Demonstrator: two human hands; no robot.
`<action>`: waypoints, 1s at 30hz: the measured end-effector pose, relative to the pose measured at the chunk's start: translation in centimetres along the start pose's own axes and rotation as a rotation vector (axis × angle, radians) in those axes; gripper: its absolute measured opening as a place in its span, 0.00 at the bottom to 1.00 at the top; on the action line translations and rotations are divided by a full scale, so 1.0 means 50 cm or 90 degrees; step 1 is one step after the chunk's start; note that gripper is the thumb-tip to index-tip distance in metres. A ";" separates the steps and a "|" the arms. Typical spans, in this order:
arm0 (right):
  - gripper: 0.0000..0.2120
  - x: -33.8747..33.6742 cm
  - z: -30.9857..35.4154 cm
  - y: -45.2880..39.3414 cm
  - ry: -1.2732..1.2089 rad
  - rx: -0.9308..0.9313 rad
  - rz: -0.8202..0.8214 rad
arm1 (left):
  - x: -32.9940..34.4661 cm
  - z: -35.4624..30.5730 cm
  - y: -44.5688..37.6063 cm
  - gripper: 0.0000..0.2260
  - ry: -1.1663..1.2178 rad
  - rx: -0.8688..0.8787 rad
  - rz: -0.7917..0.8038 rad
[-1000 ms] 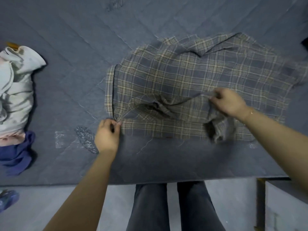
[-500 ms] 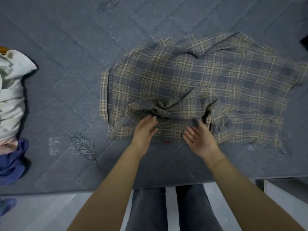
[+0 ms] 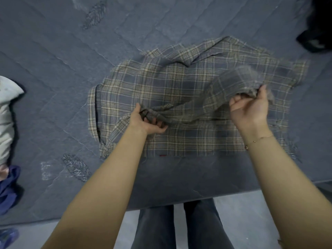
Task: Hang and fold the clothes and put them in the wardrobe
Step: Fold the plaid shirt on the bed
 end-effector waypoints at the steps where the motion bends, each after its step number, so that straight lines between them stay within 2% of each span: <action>1: 0.24 0.003 0.023 0.001 0.003 -0.012 0.024 | 0.004 0.004 0.004 0.22 0.018 0.001 -0.008; 3: 0.26 -0.003 0.060 0.004 0.082 -0.043 0.038 | 0.013 0.020 0.007 0.19 0.032 0.018 -0.003; 6: 0.22 -0.045 0.091 0.001 0.357 -0.098 -0.072 | 0.014 0.044 0.009 0.15 -0.051 0.079 -0.019; 8: 0.19 -0.097 0.092 -0.004 0.453 -0.072 -0.155 | 0.007 0.046 0.014 0.15 -0.070 0.107 -0.013; 10: 0.18 -0.150 0.077 -0.004 0.470 -0.003 -0.189 | -0.003 0.046 0.015 0.14 -0.031 0.101 0.014; 12: 0.21 -0.203 0.062 0.002 0.414 0.056 -0.238 | -0.005 0.056 0.016 0.17 -0.026 0.081 0.052; 16: 0.21 -0.259 0.062 -0.001 0.097 0.100 -0.237 | 0.048 0.100 0.006 0.27 -0.101 0.035 0.099; 18: 0.22 -0.262 0.069 -0.003 0.003 0.114 -0.216 | 0.077 0.116 -0.001 0.22 -0.122 0.037 0.048; 20: 0.23 -0.252 0.078 -0.008 -0.053 0.119 -0.178 | 0.095 0.118 -0.006 0.14 -0.124 0.094 -0.010; 22: 0.22 -0.224 0.093 -0.014 -0.077 0.114 -0.113 | 0.106 0.104 0.003 0.10 -0.088 0.167 0.015; 26: 0.19 -0.163 0.124 -0.024 -0.044 0.097 0.031 | 0.082 0.059 0.073 0.17 -0.062 0.332 0.156; 28: 0.18 -0.150 0.131 -0.024 -0.017 0.088 0.082 | 0.044 0.054 0.094 0.15 -0.099 0.356 0.194; 30: 0.16 -0.166 0.126 -0.022 0.016 0.081 0.090 | -0.006 0.071 0.089 0.11 -0.107 0.333 0.189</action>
Point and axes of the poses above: each hand's wrist, its own y-axis away from the middle knuckle, its own x-axis out of the palm, z = x × y, the point moved 3 cm from there along -y, towards the middle knuckle, and after that the axes turned 5 degrees about y, right-handed, at the moved point
